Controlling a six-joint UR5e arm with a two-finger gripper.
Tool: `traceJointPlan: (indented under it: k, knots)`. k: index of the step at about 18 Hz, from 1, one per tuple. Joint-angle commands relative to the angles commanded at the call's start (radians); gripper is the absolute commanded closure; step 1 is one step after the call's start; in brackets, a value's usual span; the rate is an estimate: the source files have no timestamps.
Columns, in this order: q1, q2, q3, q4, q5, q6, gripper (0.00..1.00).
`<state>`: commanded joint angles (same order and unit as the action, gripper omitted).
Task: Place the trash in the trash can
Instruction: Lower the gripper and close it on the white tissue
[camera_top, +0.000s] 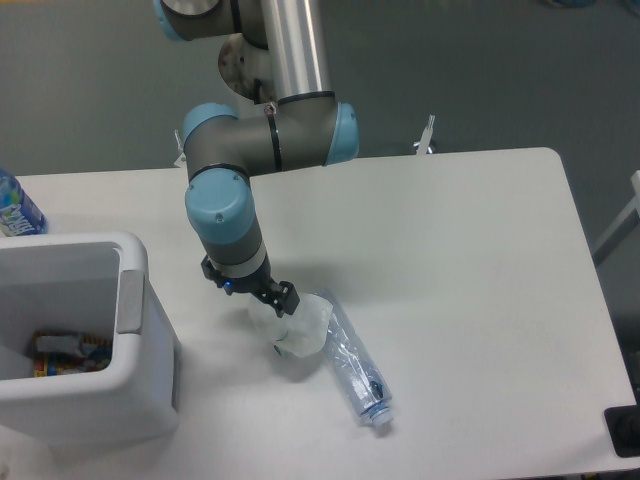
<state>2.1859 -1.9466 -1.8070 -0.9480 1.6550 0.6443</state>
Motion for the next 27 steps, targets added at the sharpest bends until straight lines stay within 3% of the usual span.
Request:
traceJointPlan:
  k: [3,4,12,17,22,27]
  knots:
    - [0.000,0.003,0.011,-0.005,0.017,-0.003,0.93]
    - [0.002,0.002,0.012,-0.006,0.017,-0.003,1.00]
    - [0.071,0.012,0.037,-0.014,0.011,-0.054,1.00]
    - [0.132,0.084,0.058,-0.017,-0.070,-0.052,1.00]
    - [0.209,0.156,0.145,-0.012,-0.234,-0.147,1.00]
    - [0.285,0.201,0.287,-0.005,-0.423,-0.436,1.00]
